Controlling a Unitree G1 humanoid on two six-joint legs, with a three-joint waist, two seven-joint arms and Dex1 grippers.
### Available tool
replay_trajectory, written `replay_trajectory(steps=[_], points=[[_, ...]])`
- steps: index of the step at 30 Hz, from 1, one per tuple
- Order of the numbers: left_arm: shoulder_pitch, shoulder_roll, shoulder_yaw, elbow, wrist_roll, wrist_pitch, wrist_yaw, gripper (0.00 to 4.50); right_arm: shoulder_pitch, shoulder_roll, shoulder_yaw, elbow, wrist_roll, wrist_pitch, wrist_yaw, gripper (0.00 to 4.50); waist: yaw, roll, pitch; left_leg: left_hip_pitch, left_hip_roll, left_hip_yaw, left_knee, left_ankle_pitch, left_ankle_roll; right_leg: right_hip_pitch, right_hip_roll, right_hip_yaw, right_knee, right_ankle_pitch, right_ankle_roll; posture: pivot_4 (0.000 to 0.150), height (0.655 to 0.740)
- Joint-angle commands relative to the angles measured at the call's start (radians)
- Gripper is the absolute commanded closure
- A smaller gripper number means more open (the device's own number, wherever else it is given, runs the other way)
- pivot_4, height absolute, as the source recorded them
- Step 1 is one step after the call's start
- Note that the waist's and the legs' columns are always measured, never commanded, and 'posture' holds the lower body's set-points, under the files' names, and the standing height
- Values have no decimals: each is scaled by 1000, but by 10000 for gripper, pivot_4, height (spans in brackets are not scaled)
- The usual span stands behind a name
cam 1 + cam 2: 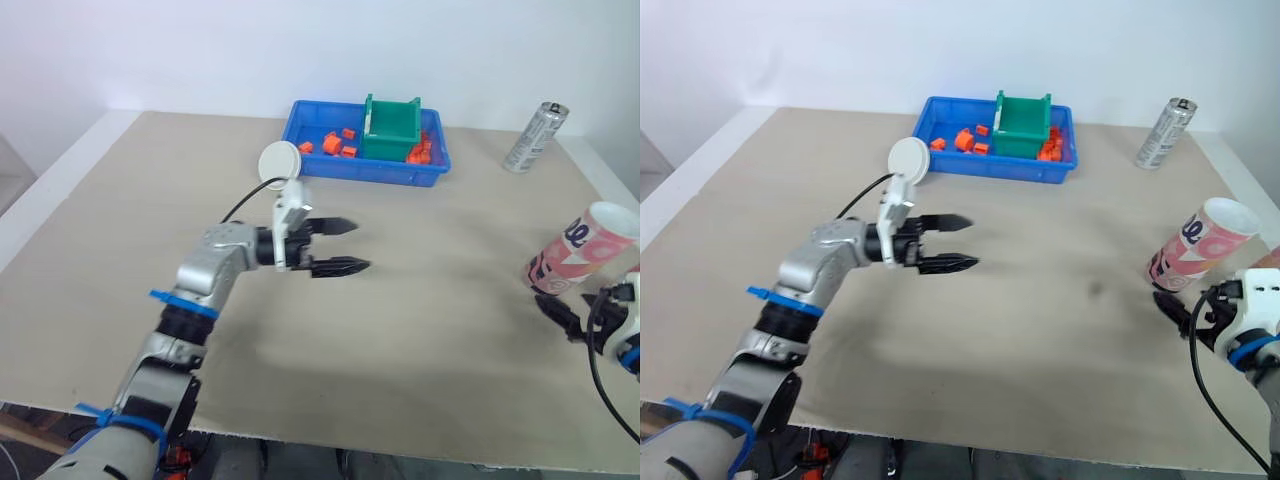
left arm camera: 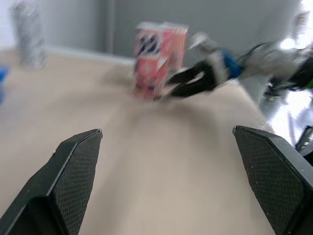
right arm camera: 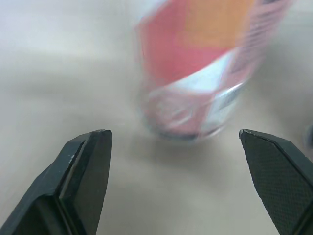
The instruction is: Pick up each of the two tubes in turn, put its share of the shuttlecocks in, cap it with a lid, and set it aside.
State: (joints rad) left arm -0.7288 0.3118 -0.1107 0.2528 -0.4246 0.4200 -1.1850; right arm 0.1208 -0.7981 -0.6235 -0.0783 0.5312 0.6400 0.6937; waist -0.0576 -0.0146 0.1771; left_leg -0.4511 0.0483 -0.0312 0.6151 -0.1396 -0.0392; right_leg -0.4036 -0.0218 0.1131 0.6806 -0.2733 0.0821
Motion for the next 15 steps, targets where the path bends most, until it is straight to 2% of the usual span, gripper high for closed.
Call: replay_trajectory(steps=[1,4,7,15], points=[[84,81,75,-108,-40,61,34,0,75,-1,-16,-240,134,55,98,273,-5,0,0,0,0,0,0,0,0,0,0,0,0,0,-1,1500,7275],[183,156,135,-160,-70,134,67,0,58,40,38,-335,198,68,91,273,-4,-3,1,0,0,0,2,0,0,1,-1,-1,0,-1,-4,1500,7275],[285,202,193,-210,-72,130,117,0,11,75,139,-361,184,62,66,273,-8,-7,2,2,1,1,3,0,0,3,-2,-1,-1,0,-6,1500,7275],[394,194,239,-328,-106,145,242,0,-73,104,220,-255,142,24,46,273,19,-9,3,1,0,3,3,0,-1,2,-5,-2,-5,1,-6,1500,7275]])
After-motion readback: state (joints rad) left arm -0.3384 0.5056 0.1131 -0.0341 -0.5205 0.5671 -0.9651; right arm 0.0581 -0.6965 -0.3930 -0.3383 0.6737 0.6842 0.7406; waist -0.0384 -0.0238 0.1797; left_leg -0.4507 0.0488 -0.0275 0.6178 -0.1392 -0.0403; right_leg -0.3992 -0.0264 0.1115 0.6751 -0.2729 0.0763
